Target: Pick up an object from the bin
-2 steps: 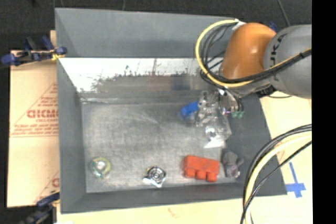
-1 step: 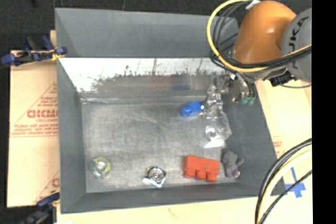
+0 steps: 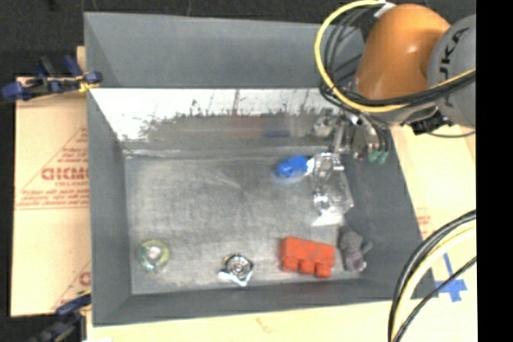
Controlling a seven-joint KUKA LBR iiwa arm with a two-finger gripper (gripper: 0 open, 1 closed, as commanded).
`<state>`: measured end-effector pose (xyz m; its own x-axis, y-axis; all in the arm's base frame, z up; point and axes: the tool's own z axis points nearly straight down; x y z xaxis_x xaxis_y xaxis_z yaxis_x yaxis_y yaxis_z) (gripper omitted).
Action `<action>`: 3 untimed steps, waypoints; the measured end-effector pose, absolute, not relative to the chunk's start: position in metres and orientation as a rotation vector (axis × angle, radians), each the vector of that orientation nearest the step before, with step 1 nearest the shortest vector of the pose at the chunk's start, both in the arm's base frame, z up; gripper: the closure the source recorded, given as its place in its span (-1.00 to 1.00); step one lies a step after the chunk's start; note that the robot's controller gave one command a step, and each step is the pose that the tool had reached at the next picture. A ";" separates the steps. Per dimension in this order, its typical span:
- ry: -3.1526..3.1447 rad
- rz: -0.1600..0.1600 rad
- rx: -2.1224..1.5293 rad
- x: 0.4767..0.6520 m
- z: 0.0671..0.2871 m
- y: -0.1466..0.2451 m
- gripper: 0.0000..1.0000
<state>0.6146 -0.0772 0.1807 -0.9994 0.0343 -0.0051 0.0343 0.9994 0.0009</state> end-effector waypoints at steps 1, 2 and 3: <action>3.124 0.001 0.194 0.639 0.071 -0.088 -1.00; 3.118 -0.001 0.195 0.641 0.077 -0.088 1.00; 3.119 -0.001 0.228 0.641 0.225 -0.089 1.00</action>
Offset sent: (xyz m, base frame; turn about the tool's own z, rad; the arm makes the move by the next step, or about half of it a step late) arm 0.0213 -0.0089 -0.1107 0.0899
